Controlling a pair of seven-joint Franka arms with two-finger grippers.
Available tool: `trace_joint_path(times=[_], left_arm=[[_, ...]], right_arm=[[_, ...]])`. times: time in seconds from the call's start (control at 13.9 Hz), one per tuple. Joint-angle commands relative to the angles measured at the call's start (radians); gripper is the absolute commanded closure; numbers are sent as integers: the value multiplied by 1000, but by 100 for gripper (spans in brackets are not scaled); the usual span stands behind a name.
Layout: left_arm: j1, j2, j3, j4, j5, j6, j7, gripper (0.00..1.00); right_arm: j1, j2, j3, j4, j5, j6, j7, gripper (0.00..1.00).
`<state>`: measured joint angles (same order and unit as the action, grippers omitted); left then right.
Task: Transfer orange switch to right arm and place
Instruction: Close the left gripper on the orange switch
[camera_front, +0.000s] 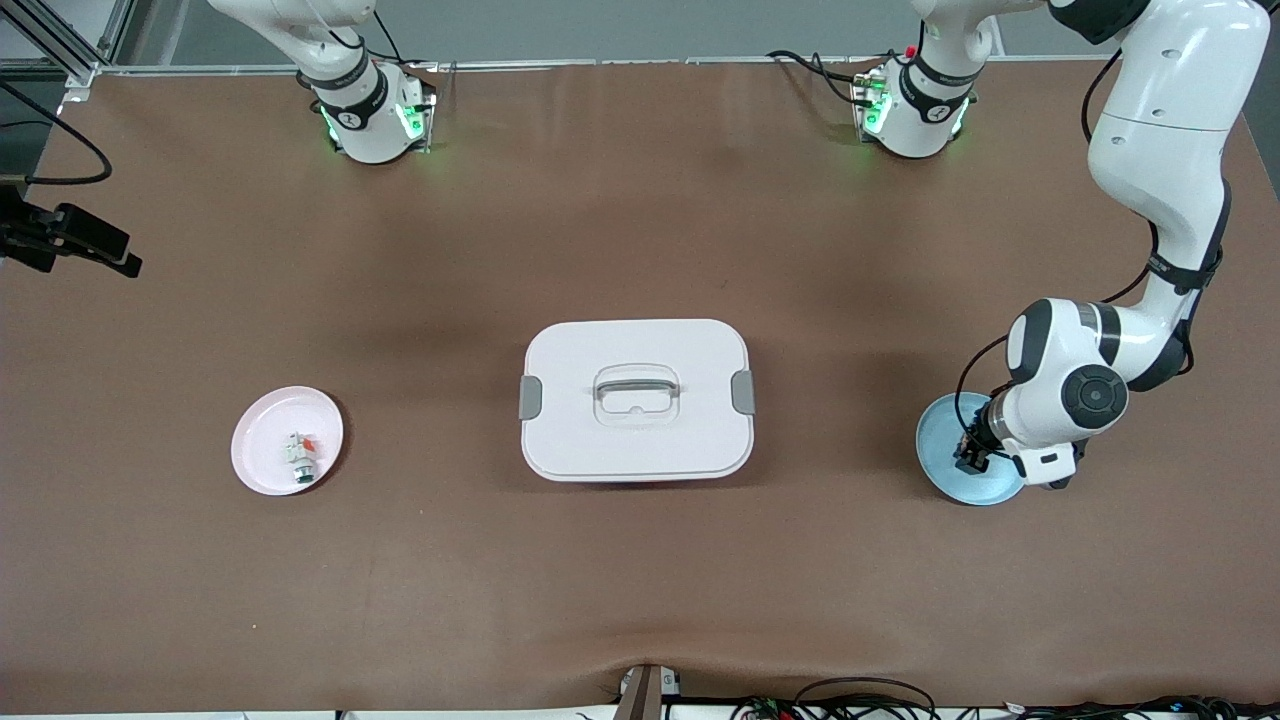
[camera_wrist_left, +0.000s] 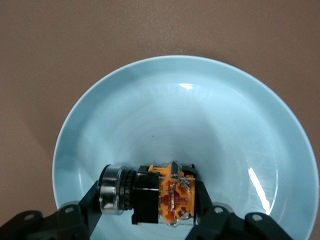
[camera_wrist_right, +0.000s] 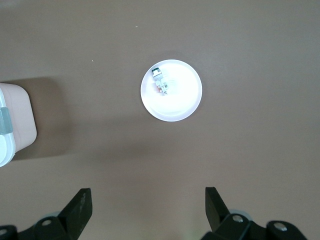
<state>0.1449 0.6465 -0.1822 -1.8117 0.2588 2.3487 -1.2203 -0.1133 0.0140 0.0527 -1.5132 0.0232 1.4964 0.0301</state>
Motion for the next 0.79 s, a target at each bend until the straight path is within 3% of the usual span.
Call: trace_joint_path(times=[0.0,0.14,0.5,0.72], left_arm=[[-2,-2,-2,14,25,-11,-8,76],[-4,-7,-2,14,23,-12,-14,89],[-22,-70,-42,23,7,-47,-45,90],[-18,-93,-144,98,7,-141,-137,90]], right_arm=[[-19,-11,13,-15,1,10,4,0],[-19,-12,13,-16,1,10,4,0],[-19,-12,13,-19,1,15,4,0],[-19,-11,13,-21,1,13,5,0]])
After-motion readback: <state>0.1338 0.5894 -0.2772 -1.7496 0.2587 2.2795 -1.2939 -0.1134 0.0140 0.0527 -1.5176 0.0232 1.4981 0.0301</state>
